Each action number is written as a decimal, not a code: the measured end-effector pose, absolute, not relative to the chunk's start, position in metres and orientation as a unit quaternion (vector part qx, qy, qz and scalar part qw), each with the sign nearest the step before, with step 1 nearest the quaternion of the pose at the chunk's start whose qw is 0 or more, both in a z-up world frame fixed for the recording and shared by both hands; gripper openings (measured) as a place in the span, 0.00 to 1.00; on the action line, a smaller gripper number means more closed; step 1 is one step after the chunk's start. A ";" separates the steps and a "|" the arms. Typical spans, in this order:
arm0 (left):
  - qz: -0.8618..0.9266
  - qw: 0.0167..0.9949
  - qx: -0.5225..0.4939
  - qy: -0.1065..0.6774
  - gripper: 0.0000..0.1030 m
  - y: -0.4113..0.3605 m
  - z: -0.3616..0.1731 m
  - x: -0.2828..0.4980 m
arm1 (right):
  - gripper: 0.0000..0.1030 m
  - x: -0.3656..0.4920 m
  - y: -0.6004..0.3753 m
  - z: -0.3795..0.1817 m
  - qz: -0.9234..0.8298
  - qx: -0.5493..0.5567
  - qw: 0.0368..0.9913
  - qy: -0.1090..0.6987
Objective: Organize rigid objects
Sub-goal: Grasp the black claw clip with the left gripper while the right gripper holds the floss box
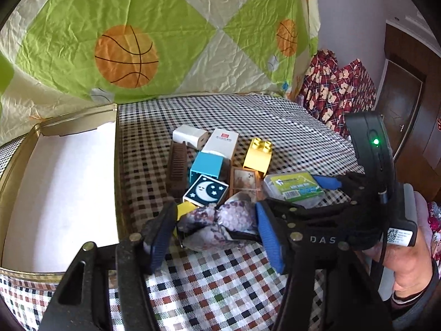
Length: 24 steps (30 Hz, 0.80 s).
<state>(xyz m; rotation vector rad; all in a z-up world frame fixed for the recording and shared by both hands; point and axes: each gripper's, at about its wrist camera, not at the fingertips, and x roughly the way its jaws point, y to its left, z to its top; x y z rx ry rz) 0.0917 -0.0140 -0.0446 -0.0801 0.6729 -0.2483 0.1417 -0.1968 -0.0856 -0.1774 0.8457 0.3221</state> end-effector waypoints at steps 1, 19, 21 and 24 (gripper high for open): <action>-0.123 0.935 -0.040 0.329 0.57 -0.014 -0.045 0.091 | 0.85 0.141 -0.196 -0.085 0.158 -0.087 0.895 0.407; -0.113 0.953 -0.035 0.277 0.52 -0.014 -0.033 0.072 | 0.85 0.108 -0.197 -0.067 0.177 -0.081 0.933 0.304; -0.109 0.956 -0.033 0.269 0.52 -0.014 -0.032 0.069 | 0.85 0.105 -0.198 -0.066 0.175 -0.081 0.936 0.294; -0.105 0.960 -0.029 0.258 0.52 -0.015 -0.030 0.065 | 0.85 0.101 -0.199 -0.065 0.174 -0.083 0.941 0.279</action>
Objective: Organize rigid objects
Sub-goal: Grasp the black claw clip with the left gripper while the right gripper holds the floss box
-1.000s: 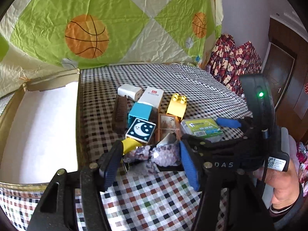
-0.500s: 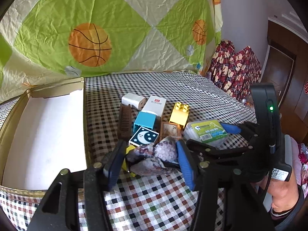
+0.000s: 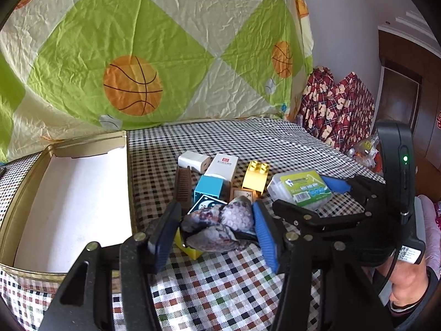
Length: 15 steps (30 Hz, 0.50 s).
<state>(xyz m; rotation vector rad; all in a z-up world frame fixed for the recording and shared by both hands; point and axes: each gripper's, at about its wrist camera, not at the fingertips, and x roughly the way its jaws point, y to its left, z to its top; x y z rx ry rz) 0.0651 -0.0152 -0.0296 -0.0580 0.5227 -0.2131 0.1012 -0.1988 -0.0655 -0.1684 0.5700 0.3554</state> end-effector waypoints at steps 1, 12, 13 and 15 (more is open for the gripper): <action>-0.103 0.961 -0.028 0.255 0.52 -0.015 -0.029 0.065 | 0.85 0.099 -0.199 -0.065 0.173 -0.083 0.943 0.273; -0.089 0.969 -0.030 0.230 0.52 -0.013 -0.024 0.056 | 0.85 0.084 -0.202 -0.061 0.162 -0.088 0.959 0.217; -0.087 0.969 -0.030 0.228 0.52 -0.013 -0.024 0.055 | 0.85 0.083 -0.202 -0.061 0.161 -0.089 0.960 0.213; -0.084 0.971 -0.029 0.224 0.52 -0.013 -0.023 0.053 | 0.85 0.081 -0.204 -0.060 0.160 -0.088 0.961 0.206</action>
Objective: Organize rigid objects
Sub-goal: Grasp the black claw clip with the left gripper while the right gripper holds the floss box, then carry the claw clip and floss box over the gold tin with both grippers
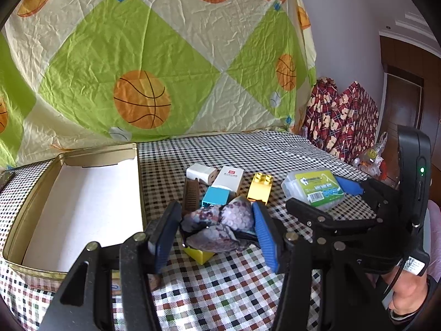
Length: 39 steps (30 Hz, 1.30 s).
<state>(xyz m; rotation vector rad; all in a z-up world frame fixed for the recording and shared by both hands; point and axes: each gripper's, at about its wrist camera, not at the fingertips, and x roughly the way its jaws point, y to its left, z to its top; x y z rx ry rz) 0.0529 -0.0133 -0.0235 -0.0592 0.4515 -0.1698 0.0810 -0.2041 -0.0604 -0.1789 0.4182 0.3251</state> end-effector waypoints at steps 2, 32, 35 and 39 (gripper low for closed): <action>-0.080 0.972 -0.028 0.219 0.52 -0.014 -0.023 0.051 | 0.85 0.079 -0.206 -0.060 0.161 -0.086 0.962 0.201; -0.106 0.951 0.036 0.288 0.93 -0.063 -0.036 0.063 | 0.85 0.069 -0.249 -0.057 0.148 -0.032 0.970 0.193; -0.106 0.944 0.056 0.307 0.93 -0.076 -0.041 0.067 | 0.85 0.069 -0.255 -0.059 0.147 -0.024 0.970 0.193; -0.112 0.932 0.072 0.337 0.93 -0.087 -0.049 0.074 | 0.85 0.072 -0.259 -0.062 0.152 -0.015 0.969 0.195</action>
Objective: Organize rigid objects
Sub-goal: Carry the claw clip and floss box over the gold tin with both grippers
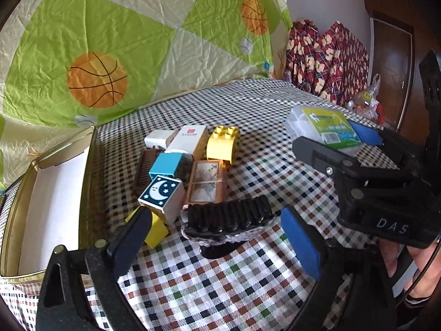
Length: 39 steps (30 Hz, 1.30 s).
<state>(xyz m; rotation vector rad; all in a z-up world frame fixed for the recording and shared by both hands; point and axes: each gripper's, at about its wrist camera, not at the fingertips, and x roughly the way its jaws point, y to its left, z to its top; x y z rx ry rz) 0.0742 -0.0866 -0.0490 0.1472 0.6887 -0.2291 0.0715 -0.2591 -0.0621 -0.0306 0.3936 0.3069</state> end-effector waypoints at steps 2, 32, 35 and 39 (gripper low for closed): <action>-0.122 0.925 0.074 0.352 0.91 -0.091 -0.053 0.078 | 0.85 0.071 -0.261 -0.062 0.154 -0.012 0.969 0.194; -0.059 0.969 0.020 0.241 0.69 -0.036 -0.026 0.067 | 0.85 0.070 -0.226 -0.040 0.196 -0.028 0.970 0.144; -0.048 0.973 0.019 0.226 0.69 -0.029 -0.024 0.064 | 0.85 0.071 -0.220 -0.038 0.201 -0.030 0.969 0.139; -0.037 0.976 0.018 0.212 0.69 -0.021 -0.022 0.060 | 0.85 0.073 -0.210 -0.038 0.212 -0.029 0.967 0.135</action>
